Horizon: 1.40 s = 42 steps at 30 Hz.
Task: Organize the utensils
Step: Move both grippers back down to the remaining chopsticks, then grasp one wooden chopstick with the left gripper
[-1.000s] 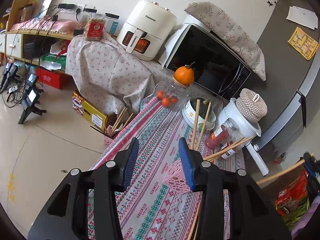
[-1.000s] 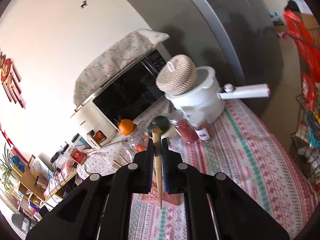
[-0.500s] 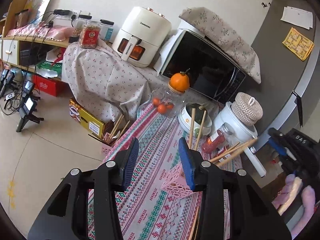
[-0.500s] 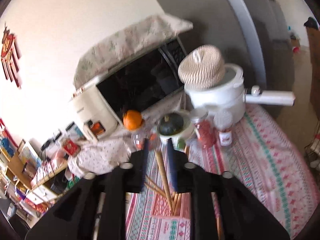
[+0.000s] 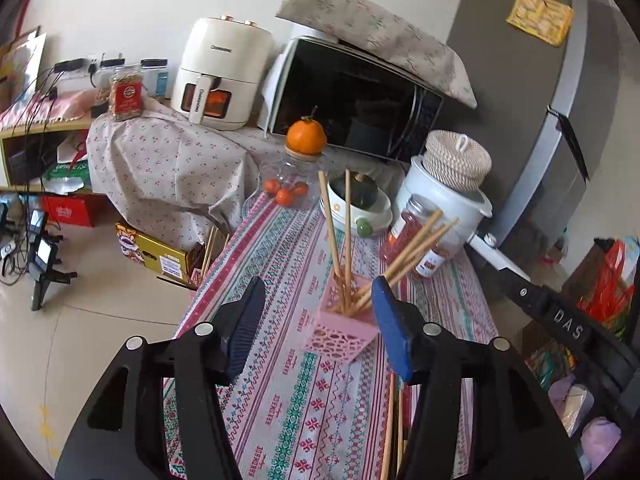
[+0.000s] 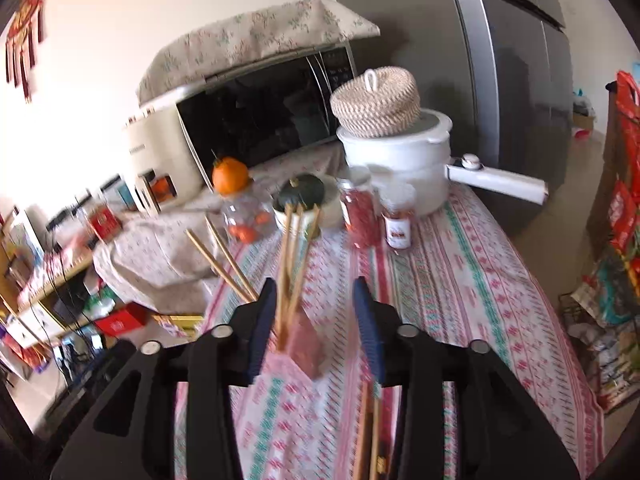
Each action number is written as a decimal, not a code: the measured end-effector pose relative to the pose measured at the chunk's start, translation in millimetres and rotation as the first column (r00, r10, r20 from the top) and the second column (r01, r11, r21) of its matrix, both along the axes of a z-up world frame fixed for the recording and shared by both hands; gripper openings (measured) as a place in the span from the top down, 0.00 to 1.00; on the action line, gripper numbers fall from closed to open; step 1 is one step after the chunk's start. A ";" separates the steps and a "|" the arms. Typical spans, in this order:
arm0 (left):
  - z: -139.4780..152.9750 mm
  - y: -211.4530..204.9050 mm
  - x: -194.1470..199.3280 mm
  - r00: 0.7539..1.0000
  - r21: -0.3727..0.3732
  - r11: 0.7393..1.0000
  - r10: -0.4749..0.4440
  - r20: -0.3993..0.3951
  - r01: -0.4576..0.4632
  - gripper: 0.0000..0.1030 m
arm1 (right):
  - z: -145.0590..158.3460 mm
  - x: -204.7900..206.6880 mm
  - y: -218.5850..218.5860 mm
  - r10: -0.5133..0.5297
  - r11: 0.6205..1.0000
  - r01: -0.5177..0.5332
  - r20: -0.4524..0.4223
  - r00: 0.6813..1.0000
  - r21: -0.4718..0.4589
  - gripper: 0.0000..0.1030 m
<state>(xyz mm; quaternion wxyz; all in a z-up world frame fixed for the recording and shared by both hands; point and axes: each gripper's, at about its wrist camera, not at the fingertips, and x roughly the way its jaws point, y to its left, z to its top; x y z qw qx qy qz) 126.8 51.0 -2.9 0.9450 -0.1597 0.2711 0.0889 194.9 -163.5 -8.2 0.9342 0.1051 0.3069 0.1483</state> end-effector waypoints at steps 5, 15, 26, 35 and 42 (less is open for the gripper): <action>-11.4 -16.8 2.1 0.999 0.041 0.999 -0.028 -0.033 0.030 0.46 | -23.6 -8.4 -13.1 -0.014 0.999 0.013 -0.045 0.999 -0.031 0.54; -39.5 -42.6 6.2 0.992 0.097 0.993 -0.050 -0.119 0.062 0.23 | -60.9 -18.1 -33.1 -0.078 0.989 0.065 -0.095 0.992 -0.130 0.31; -74.2 -49.7 26.8 0.958 0.022 0.996 -0.080 -0.277 0.090 0.07 | -98.8 -5.8 -80.0 -0.168 0.985 0.153 -0.225 0.960 -0.082 0.07; -134.2 -44.5 54.8 0.839 -0.143 0.989 -0.112 -0.533 0.041 0.07 | -138.6 1.4 -123.3 -0.142 0.978 0.200 -0.491 0.859 0.067 0.07; -156.5 -60.3 67.7 0.789 -0.154 0.988 -0.121 -0.602 0.034 0.07 | -149.4 -1.4 -134.0 -0.102 0.973 0.200 -0.557 0.824 0.118 0.07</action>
